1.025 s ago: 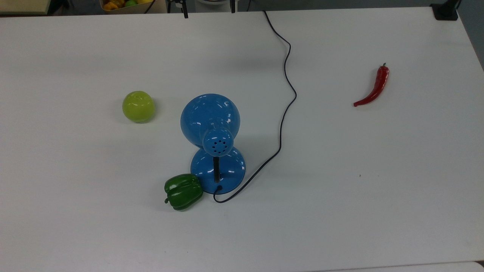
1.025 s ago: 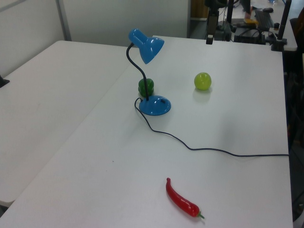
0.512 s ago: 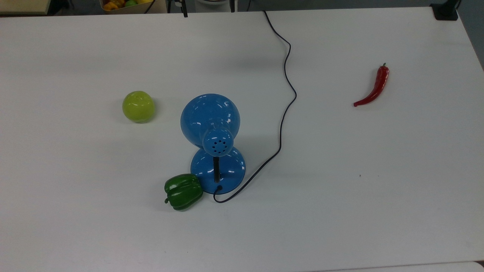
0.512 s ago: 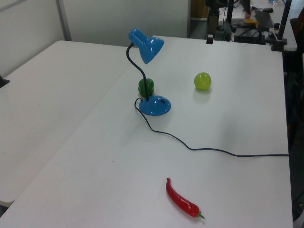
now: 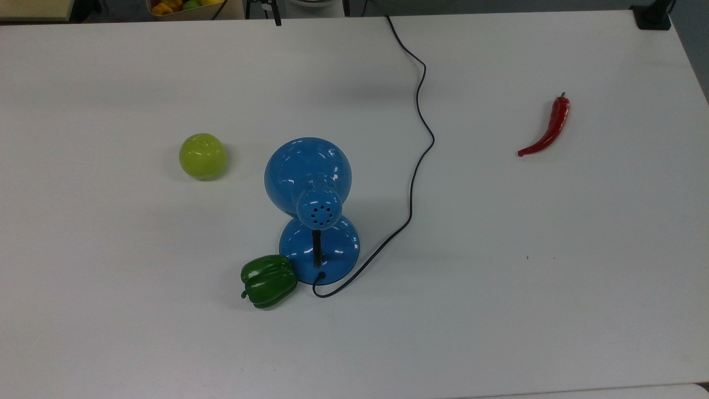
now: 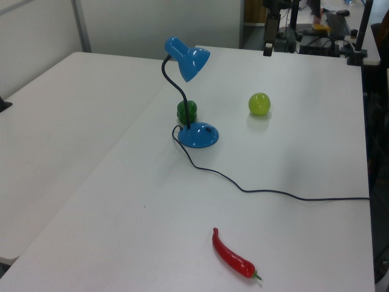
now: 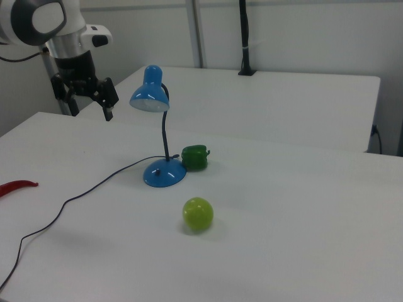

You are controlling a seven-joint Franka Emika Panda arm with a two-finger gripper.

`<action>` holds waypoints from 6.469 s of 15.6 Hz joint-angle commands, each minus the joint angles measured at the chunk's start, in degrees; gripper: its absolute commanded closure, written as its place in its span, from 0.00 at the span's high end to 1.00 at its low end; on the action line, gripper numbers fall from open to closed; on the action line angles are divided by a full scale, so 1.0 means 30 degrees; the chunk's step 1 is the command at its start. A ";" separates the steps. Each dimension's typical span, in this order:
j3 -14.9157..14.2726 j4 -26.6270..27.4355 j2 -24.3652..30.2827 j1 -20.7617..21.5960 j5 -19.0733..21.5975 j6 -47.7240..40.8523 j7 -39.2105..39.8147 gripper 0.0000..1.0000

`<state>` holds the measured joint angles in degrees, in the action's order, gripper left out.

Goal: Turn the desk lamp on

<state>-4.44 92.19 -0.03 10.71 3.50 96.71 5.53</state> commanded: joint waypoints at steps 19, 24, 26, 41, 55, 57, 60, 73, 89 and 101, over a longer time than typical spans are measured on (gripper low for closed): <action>0.0161 0.0851 0.0009 -0.0025 0.0621 0.1424 -0.0027 0.00; 0.0220 0.1320 0.0009 0.0063 0.0592 0.1660 0.0002 0.00; 0.0220 0.1640 -0.0079 0.0092 0.0563 0.1660 0.0002 0.00; 0.0191 0.5217 -0.1483 0.0092 -0.0346 0.8481 -0.0320 0.00; 0.0191 0.5188 -0.5292 -0.0054 -0.0404 1.6011 -0.1082 0.00; 0.0191 0.5188 -0.5702 -0.0054 -0.0404 1.6919 -0.1082 0.00; 0.0191 0.5217 -0.6289 -0.0054 -0.0404 1.8443 -0.1082 0.00; 0.0161 0.7355 -0.7052 0.0092 -0.1194 2.3779 -0.0908 0.00; 0.0044 0.7006 -0.8164 0.0034 -0.1371 2.5128 -0.0936 0.00; 0.0044 0.6360 -0.8663 -0.0084 -0.1518 2.5157 -0.0994 0.00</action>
<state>-3.92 112.55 -24.89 10.48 0.42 170.52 3.93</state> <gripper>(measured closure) 0.991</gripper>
